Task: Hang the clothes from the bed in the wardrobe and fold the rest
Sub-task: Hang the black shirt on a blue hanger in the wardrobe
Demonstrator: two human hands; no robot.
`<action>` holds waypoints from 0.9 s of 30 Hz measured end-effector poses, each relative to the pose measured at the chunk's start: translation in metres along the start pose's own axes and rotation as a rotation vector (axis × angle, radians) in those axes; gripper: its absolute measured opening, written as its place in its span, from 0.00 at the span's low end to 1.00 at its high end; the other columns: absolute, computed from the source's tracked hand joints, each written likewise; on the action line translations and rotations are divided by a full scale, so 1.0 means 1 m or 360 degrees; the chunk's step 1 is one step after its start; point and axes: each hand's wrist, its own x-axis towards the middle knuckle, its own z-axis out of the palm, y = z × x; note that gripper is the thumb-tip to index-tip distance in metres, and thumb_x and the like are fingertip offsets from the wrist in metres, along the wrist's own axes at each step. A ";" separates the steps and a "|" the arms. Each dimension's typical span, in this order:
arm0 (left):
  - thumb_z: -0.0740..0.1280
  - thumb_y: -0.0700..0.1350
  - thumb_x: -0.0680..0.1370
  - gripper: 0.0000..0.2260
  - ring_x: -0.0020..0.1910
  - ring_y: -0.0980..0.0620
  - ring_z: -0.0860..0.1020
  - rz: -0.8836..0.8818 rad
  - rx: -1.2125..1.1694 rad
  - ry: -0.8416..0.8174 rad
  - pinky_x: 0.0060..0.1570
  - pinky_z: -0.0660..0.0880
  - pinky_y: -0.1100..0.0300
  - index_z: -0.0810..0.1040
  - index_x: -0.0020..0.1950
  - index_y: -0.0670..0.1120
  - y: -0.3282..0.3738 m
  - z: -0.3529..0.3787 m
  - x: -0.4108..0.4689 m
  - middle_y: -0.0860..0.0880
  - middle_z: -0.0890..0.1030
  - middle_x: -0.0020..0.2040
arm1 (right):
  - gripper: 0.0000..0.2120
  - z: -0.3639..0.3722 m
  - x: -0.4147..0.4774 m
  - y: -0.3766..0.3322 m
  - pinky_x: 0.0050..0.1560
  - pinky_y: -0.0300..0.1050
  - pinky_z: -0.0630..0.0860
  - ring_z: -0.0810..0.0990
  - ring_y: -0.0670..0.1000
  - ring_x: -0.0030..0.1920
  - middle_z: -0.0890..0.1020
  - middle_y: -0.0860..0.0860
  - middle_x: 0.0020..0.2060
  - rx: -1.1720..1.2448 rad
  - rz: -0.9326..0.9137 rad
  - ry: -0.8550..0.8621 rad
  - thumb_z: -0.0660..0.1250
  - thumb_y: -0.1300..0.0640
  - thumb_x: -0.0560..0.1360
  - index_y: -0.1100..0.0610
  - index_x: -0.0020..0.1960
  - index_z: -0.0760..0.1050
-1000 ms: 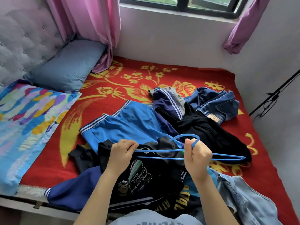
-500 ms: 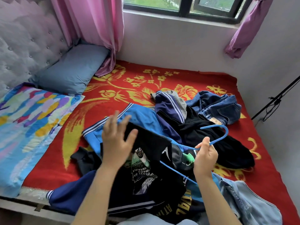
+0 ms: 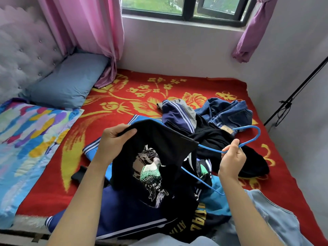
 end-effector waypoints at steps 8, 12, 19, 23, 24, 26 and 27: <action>0.68 0.38 0.75 0.13 0.52 0.55 0.74 0.0416 0.0684 0.0344 0.52 0.66 0.78 0.79 0.60 0.41 0.011 0.006 0.013 0.49 0.77 0.52 | 0.25 0.006 -0.013 -0.015 0.28 0.33 0.64 0.67 0.42 0.19 0.65 0.50 0.20 -0.0078 -0.0204 0.0130 0.52 0.54 0.82 0.55 0.27 0.65; 0.68 0.33 0.73 0.16 0.48 0.68 0.78 0.0428 0.0424 0.0046 0.52 0.70 0.74 0.76 0.59 0.46 0.015 0.006 0.006 0.53 0.81 0.50 | 0.25 0.002 -0.010 -0.020 0.28 0.27 0.64 0.68 0.41 0.20 0.65 0.49 0.20 -0.0109 -0.0248 0.0143 0.52 0.55 0.82 0.56 0.26 0.64; 0.68 0.29 0.72 0.13 0.40 0.71 0.77 0.0340 0.0409 0.0015 0.47 0.71 0.75 0.80 0.54 0.40 0.016 0.006 0.006 0.48 0.81 0.47 | 0.22 0.009 -0.019 -0.032 0.29 0.27 0.65 0.70 0.40 0.22 0.67 0.48 0.21 -0.0123 -0.0383 0.0025 0.50 0.48 0.77 0.55 0.26 0.63; 0.66 0.38 0.73 0.07 0.35 0.59 0.79 0.0809 0.0972 -0.0283 0.39 0.76 0.64 0.84 0.45 0.39 0.031 0.008 0.003 0.47 0.82 0.37 | 0.22 0.014 -0.024 -0.034 0.29 0.26 0.65 0.70 0.38 0.23 0.67 0.48 0.22 -0.0152 -0.0395 0.0020 0.51 0.50 0.78 0.54 0.27 0.63; 0.63 0.42 0.73 0.11 0.33 0.52 0.80 0.0951 0.1185 -0.0333 0.34 0.77 0.60 0.84 0.43 0.40 0.034 0.010 0.000 0.47 0.82 0.35 | 0.22 0.016 -0.026 -0.033 0.29 0.26 0.65 0.70 0.38 0.23 0.67 0.47 0.21 -0.0162 -0.0388 0.0013 0.51 0.50 0.78 0.54 0.27 0.63; 0.59 0.47 0.71 0.15 0.27 0.49 0.79 0.1105 0.1578 -0.0369 0.26 0.75 0.59 0.83 0.36 0.41 0.036 0.014 -0.004 0.47 0.79 0.29 | 0.22 0.021 -0.033 -0.030 0.29 0.26 0.65 0.70 0.38 0.23 0.67 0.46 0.21 -0.0193 -0.0396 -0.0024 0.52 0.50 0.77 0.54 0.26 0.62; 0.60 0.46 0.70 0.13 0.26 0.49 0.78 0.1145 0.1713 -0.0373 0.23 0.73 0.61 0.81 0.33 0.43 0.035 0.016 -0.006 0.48 0.77 0.27 | 0.21 0.024 -0.037 -0.029 0.29 0.27 0.65 0.71 0.38 0.23 0.67 0.45 0.20 -0.0203 -0.0413 -0.0057 0.52 0.50 0.77 0.53 0.26 0.63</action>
